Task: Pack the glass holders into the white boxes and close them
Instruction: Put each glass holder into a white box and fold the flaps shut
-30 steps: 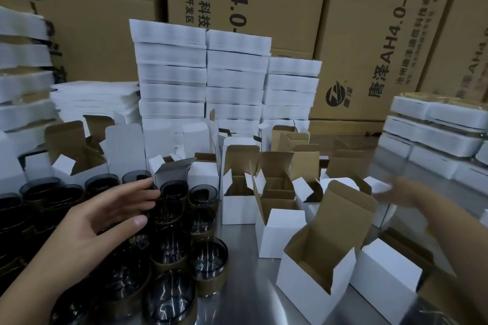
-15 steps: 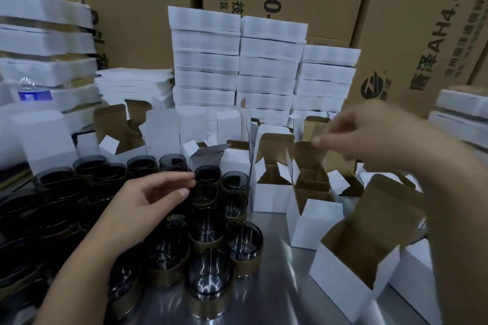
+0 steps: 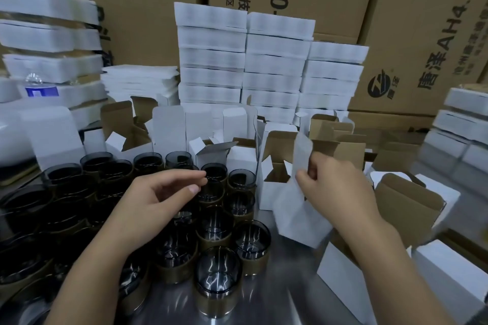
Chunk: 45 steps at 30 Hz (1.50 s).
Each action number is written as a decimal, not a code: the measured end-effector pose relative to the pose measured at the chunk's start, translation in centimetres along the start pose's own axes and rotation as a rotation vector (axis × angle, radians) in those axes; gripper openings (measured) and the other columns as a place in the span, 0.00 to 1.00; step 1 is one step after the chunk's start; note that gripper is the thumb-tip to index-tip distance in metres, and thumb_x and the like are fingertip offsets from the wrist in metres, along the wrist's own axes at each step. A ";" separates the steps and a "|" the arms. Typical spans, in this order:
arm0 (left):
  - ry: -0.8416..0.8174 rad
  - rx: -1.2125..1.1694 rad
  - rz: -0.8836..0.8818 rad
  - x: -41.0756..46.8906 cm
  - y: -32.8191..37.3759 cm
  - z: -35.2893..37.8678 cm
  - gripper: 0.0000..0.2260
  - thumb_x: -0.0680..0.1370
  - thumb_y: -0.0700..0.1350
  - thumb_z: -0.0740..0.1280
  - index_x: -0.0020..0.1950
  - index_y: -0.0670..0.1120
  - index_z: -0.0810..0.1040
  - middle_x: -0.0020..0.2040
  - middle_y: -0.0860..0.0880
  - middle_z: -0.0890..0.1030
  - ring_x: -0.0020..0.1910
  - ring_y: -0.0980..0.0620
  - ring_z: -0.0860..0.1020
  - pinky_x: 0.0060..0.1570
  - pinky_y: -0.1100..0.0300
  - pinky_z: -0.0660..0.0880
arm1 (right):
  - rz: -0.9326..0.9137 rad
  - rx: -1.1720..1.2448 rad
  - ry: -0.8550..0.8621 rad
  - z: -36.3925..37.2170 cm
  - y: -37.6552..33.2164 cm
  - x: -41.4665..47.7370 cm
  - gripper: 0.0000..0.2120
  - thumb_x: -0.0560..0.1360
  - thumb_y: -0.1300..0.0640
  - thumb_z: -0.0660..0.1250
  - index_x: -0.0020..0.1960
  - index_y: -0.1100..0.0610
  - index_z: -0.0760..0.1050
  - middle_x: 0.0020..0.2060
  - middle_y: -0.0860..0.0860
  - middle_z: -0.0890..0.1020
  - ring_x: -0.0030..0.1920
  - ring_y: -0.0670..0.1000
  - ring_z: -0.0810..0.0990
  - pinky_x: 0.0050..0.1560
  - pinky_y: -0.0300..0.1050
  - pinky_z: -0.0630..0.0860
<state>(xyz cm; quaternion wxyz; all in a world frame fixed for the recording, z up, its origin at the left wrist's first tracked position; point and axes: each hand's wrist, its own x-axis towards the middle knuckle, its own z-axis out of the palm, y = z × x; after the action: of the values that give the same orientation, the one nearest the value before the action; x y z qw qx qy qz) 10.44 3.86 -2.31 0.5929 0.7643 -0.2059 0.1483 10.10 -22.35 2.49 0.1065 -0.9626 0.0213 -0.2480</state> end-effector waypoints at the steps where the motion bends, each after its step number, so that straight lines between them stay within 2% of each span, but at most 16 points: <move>1: 0.009 -0.018 0.033 -0.1 0.2 0.0 0.11 0.71 0.47 0.70 0.50 0.59 0.84 0.48 0.55 0.85 0.51 0.57 0.82 0.50 0.70 0.75 | -0.038 0.011 0.063 -0.2 -0.4 -0.1 0.09 0.77 0.52 0.60 0.39 0.54 0.70 0.29 0.49 0.74 0.30 0.49 0.72 0.28 0.41 0.66; 5: 0.069 -0.028 0.145 -0.5 0.7 0.1 0.12 0.69 0.42 0.74 0.49 0.56 0.84 0.46 0.52 0.86 0.47 0.54 0.84 0.47 0.66 0.78 | -0.210 0.119 0.355 -0.4 -3.0 -1.1 0.12 0.75 0.55 0.64 0.35 0.56 0.67 0.24 0.50 0.72 0.24 0.52 0.66 0.25 0.37 0.54; 9: 0.121 0.033 0.193 -0.4 0.9 0.2 0.16 0.66 0.42 0.74 0.52 0.54 0.84 0.49 0.55 0.85 0.50 0.56 0.82 0.49 0.64 0.78 | -0.284 0.297 0.613 0.5 -5.8 -1.6 0.11 0.73 0.57 0.66 0.34 0.58 0.71 0.24 0.49 0.73 0.22 0.52 0.68 0.26 0.38 0.59; 11: 0.133 0.069 0.206 -0.3 0.7 0.2 0.21 0.64 0.43 0.75 0.56 0.54 0.81 0.54 0.56 0.83 0.55 0.57 0.80 0.51 0.64 0.77 | -0.262 0.407 0.629 1.2 -6.9 -1.4 0.11 0.74 0.56 0.66 0.34 0.58 0.71 0.25 0.48 0.73 0.24 0.52 0.69 0.25 0.41 0.62; 14: 0.141 0.204 0.257 -0.2 0.4 0.1 0.26 0.63 0.48 0.77 0.60 0.60 0.79 0.60 0.60 0.80 0.64 0.58 0.74 0.61 0.66 0.70 | -0.177 0.727 0.530 2.2 -8.5 -1.3 0.12 0.75 0.54 0.64 0.35 0.58 0.69 0.26 0.49 0.75 0.28 0.49 0.72 0.30 0.44 0.68; 17: 0.112 0.444 0.340 0.1 -0.2 0.0 0.33 0.61 0.50 0.80 0.65 0.58 0.75 0.66 0.59 0.74 0.71 0.57 0.66 0.70 0.67 0.60 | -0.009 1.085 0.319 2.7 -9.7 -1.2 0.11 0.76 0.53 0.66 0.38 0.56 0.72 0.27 0.50 0.79 0.29 0.47 0.80 0.33 0.38 0.73; 20: 0.067 0.633 0.353 0.3 -0.9 0.0 0.43 0.59 0.49 0.83 0.70 0.56 0.68 0.72 0.55 0.66 0.75 0.56 0.57 0.71 0.59 0.55 | 0.106 1.291 0.105 3.1 -10.3 -1.0 0.10 0.76 0.54 0.65 0.40 0.58 0.74 0.28 0.48 0.81 0.28 0.49 0.83 0.35 0.43 0.78; 23: 0.099 0.778 0.371 0.3 -1.2 0.2 0.47 0.57 0.50 0.83 0.73 0.53 0.66 0.72 0.51 0.64 0.72 0.50 0.59 0.68 0.49 0.59 | 0.155 1.421 0.040 3.3 -10.4 -0.7 0.09 0.77 0.55 0.65 0.39 0.58 0.74 0.31 0.49 0.81 0.30 0.52 0.84 0.34 0.45 0.79; 25: 0.155 0.821 0.384 0.3 -1.3 0.2 0.46 0.57 0.49 0.82 0.72 0.53 0.66 0.67 0.50 0.65 0.66 0.48 0.63 0.65 0.50 0.62 | 0.168 1.513 0.002 3.3 -10.4 -0.7 0.08 0.77 0.57 0.64 0.41 0.58 0.75 0.35 0.51 0.82 0.31 0.54 0.84 0.36 0.47 0.79; 28: 0.216 0.838 0.393 0.3 -1.2 0.2 0.45 0.59 0.51 0.79 0.73 0.51 0.63 0.62 0.50 0.65 0.61 0.48 0.65 0.65 0.53 0.62 | 0.163 1.623 -0.060 3.2 -10.1 -0.7 0.06 0.77 0.58 0.64 0.43 0.58 0.76 0.34 0.50 0.83 0.33 0.55 0.85 0.32 0.41 0.78; 30: 0.217 0.874 0.407 0.3 -1.2 0.4 0.49 0.59 0.53 0.78 0.75 0.50 0.59 0.62 0.49 0.65 0.61 0.48 0.63 0.69 0.48 0.59 | 0.181 1.661 -0.087 3.1 -9.9 -0.7 0.06 0.77 0.59 0.64 0.43 0.58 0.76 0.34 0.49 0.83 0.33 0.54 0.85 0.31 0.38 0.76; 33: 0.192 0.917 0.411 0.3 -1.2 0.7 0.52 0.57 0.49 0.80 0.76 0.51 0.56 0.62 0.48 0.64 0.62 0.48 0.62 0.68 0.38 0.58 | 0.211 1.724 -0.116 2.9 -9.4 -0.6 0.05 0.77 0.58 0.65 0.43 0.58 0.76 0.35 0.49 0.83 0.34 0.53 0.85 0.31 0.37 0.77; 36: 0.209 0.895 0.375 0.3 -1.3 0.7 0.45 0.58 0.46 0.79 0.72 0.54 0.63 0.61 0.49 0.63 0.61 0.47 0.63 0.67 0.40 0.63 | 0.162 1.729 -0.144 3.0 -9.0 -0.6 0.07 0.75 0.55 0.68 0.43 0.59 0.77 0.36 0.50 0.84 0.36 0.53 0.85 0.34 0.37 0.78; 38: 0.279 0.859 0.333 0.3 -1.2 0.7 0.42 0.57 0.47 0.79 0.68 0.53 0.67 0.61 0.50 0.62 0.59 0.48 0.63 0.62 0.46 0.66 | 0.091 1.651 -0.037 3.4 -8.7 -1.1 0.11 0.72 0.49 0.71 0.45 0.57 0.78 0.40 0.51 0.85 0.38 0.51 0.85 0.36 0.36 0.78; 41: 0.456 0.778 0.245 0.5 -1.2 0.6 0.41 0.57 0.52 0.78 0.68 0.52 0.67 0.55 0.54 0.60 0.55 0.52 0.60 0.60 0.53 0.62 | -0.200 1.272 0.246 5.1 -7.5 -2.5 0.11 0.72 0.47 0.67 0.51 0.52 0.77 0.45 0.45 0.83 0.42 0.44 0.83 0.44 0.36 0.76; 45: 0.593 0.540 0.048 0.8 -1.2 0.1 0.42 0.57 0.61 0.75 0.68 0.53 0.64 0.57 0.55 0.59 0.57 0.61 0.57 0.61 0.60 0.58 | -0.645 0.721 0.205 7.2 -5.6 -3.9 0.11 0.70 0.48 0.67 0.39 0.55 0.81 0.41 0.44 0.82 0.47 0.43 0.77 0.52 0.44 0.70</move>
<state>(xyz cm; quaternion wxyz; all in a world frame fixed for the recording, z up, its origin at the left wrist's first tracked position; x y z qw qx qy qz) 11.72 3.96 -3.02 0.4010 0.8115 0.0026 0.4251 10.06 -15.10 -4.32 0.3478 -0.7927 -0.3545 -0.3536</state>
